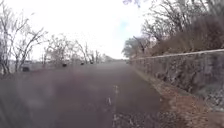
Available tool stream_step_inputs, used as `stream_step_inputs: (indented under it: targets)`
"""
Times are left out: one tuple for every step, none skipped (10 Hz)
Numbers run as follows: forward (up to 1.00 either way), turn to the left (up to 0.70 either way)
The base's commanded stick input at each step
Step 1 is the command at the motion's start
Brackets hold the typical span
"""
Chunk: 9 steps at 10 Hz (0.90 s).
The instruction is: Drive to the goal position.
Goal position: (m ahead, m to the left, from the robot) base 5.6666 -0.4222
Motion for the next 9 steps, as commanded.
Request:
stream_step_inputs:
  targets:
    - [0.7,0.0]
    - [0.7,0.0]
    - [0.7,0.0]
    - [0.7,0.0]
    - [0.7,0.0]
    - [0.7,0.0]
    - [0.7,0.0]
    - [0.7,0.0]
    - [0.7,0.0]
